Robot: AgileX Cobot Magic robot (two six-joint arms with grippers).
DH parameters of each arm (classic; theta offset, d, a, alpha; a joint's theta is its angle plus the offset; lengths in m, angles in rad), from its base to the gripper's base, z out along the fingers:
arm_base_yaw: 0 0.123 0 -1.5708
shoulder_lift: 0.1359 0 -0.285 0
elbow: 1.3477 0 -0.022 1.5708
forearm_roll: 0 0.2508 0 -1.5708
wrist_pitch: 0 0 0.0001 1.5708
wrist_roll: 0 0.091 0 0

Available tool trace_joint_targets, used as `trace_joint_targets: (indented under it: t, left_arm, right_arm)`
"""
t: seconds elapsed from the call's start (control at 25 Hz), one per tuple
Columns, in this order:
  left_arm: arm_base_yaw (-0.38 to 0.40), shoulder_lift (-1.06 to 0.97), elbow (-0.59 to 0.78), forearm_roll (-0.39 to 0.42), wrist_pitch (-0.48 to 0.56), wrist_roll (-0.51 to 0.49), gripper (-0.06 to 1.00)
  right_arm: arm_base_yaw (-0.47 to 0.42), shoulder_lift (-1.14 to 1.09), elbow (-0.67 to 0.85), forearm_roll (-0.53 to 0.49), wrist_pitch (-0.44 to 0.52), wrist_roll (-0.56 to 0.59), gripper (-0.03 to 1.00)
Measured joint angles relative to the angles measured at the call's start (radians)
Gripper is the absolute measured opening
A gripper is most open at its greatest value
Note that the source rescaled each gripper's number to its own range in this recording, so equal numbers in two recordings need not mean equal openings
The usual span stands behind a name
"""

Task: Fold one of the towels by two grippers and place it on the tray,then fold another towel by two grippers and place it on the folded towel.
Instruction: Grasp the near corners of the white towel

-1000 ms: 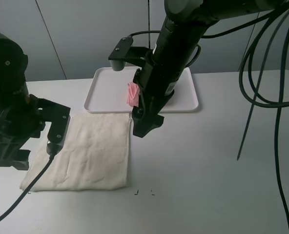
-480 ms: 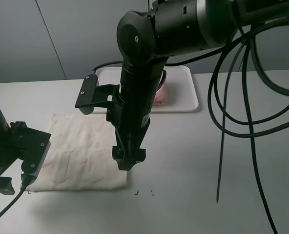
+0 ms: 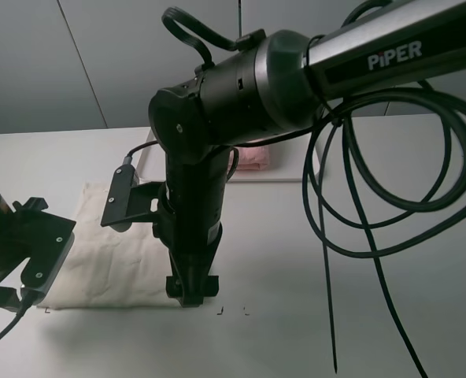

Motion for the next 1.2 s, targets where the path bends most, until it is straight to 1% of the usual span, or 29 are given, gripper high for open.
trace_joint_targets:
  t: [0.12, 0.32, 0.52, 0.72, 0.96, 1.2]
  left_arm:
    - [0.01, 0.012, 0.022, -0.008, -0.017, 0.043, 1.0]
    - [0.012, 0.017, 0.033, -0.075, -0.055, 0.085, 1.0]
    - [0.012, 0.025, 0.08, -0.082, -0.061, 0.128, 1.0]
    - [0.012, 0.034, 0.084, -0.082, -0.088, 0.132, 1.0]
    - [0.012, 0.036, 0.084, -0.08, -0.092, 0.13, 1.0]
    - [0.012, 0.042, 0.084, -0.076, -0.091, 0.118, 1.0]
  right_arm:
    - [0.004, 0.014, 0.0, 0.0, -0.006, 0.002, 0.97]
    - [0.021, 0.03, 0.0, -0.004, -0.016, 0.004, 0.97]
    - [0.027, 0.03, 0.0, -0.006, -0.026, 0.004, 0.97]
    - [0.029, 0.03, 0.0, 0.002, -0.028, 0.004, 0.97]
    - [0.029, 0.03, 0.0, 0.008, -0.04, 0.004, 0.97]
    - [0.058, 0.034, 0.0, 0.028, -0.057, -0.024, 0.97]
